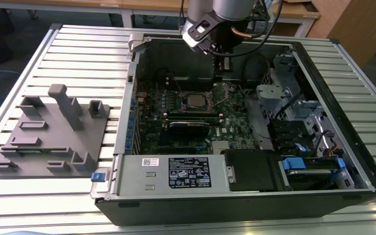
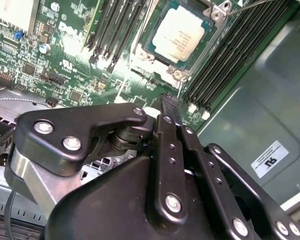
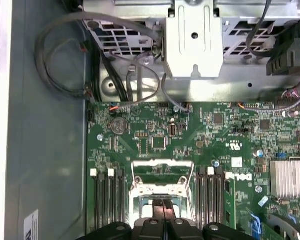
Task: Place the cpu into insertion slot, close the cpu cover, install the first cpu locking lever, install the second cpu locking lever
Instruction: 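Close the cpu cover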
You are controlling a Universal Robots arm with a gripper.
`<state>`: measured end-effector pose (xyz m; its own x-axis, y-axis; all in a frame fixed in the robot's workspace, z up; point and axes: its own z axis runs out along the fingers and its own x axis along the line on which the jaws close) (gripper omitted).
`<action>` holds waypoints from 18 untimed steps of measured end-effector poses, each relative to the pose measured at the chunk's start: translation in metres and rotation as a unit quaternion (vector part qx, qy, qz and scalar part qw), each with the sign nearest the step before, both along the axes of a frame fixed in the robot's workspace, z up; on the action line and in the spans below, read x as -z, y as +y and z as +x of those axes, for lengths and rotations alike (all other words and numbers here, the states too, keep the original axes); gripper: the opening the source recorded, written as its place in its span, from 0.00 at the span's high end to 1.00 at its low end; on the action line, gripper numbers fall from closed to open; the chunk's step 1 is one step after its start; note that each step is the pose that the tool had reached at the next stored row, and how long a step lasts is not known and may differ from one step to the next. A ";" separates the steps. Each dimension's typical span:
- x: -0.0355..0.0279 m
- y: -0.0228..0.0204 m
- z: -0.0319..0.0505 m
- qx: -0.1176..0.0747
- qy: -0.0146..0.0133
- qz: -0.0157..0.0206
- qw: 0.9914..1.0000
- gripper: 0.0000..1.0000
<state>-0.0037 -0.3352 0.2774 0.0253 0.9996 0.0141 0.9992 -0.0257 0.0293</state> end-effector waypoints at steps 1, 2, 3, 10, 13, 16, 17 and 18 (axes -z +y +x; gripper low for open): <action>0.0000 0.0002 0.0011 0.000 0.000 0.000 1.000 0.90; 0.0000 0.0003 0.0023 0.000 0.000 0.000 1.000 0.90; 0.0001 0.0004 0.0038 0.000 0.000 0.000 1.000 0.90; 0.0003 0.0008 0.0129 0.002 0.000 0.000 1.000 0.90; 0.0007 0.0008 0.0161 0.006 0.000 0.000 1.000 0.90; 0.0011 0.0008 0.0190 0.012 0.000 0.000 1.000 0.90; 0.0012 0.0008 0.0200 0.014 0.000 0.000 1.000 0.90; 0.0013 0.0008 0.0211 0.015 0.000 0.000 1.000 0.90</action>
<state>0.0173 -0.3344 0.2761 0.0558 0.9983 0.0140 0.9980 -0.0562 0.0292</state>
